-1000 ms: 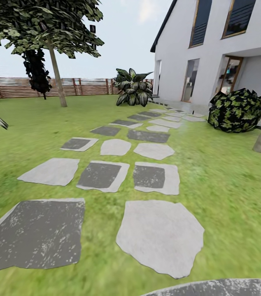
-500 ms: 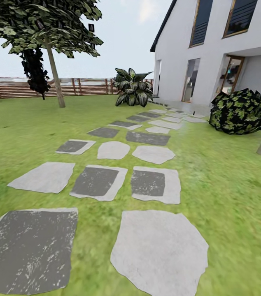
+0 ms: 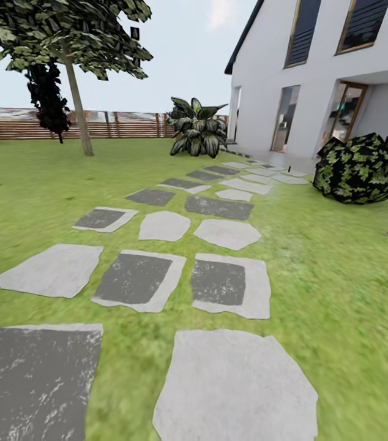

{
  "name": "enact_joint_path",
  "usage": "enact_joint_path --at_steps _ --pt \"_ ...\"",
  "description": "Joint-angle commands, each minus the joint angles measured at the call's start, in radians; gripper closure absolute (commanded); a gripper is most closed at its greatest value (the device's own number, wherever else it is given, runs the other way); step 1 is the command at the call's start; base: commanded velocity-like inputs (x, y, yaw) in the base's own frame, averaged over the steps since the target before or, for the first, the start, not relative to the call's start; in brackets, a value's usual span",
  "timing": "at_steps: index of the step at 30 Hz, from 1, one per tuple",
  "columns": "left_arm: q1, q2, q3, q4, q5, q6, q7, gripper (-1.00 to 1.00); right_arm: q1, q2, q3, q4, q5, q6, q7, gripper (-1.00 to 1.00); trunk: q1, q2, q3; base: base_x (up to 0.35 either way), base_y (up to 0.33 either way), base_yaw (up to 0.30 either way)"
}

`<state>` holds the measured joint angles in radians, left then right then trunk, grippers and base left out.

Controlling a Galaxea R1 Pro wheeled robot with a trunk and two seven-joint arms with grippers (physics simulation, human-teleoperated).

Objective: Pick up the pesticide atomizer in the garden and spray insectifuge to fully cover both potted plants in the garden.

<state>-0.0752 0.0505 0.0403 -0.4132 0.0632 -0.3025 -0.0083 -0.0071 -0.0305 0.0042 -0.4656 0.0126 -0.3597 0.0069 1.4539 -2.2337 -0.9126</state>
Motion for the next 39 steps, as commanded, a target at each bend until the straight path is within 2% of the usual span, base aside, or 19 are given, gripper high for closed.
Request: enact_joint_path --at_steps 1,39 --pt "0.0 0.0 0.0 0.001 0.006 -0.003 -0.001 -1.0 -0.001 0.0 0.0 0.001 0.001 -0.003 0.001 -1.0 0.0 0.0 -0.001 0.339 -0.081 0.0" --pt "0.0 0.0 0.0 0.001 0.007 -0.004 -0.001 -1.0 -0.001 0.0 0.0 0.001 0.001 -0.003 0.001 -1.0 0.0 0.0 -0.001 0.339 -0.081 0.0"
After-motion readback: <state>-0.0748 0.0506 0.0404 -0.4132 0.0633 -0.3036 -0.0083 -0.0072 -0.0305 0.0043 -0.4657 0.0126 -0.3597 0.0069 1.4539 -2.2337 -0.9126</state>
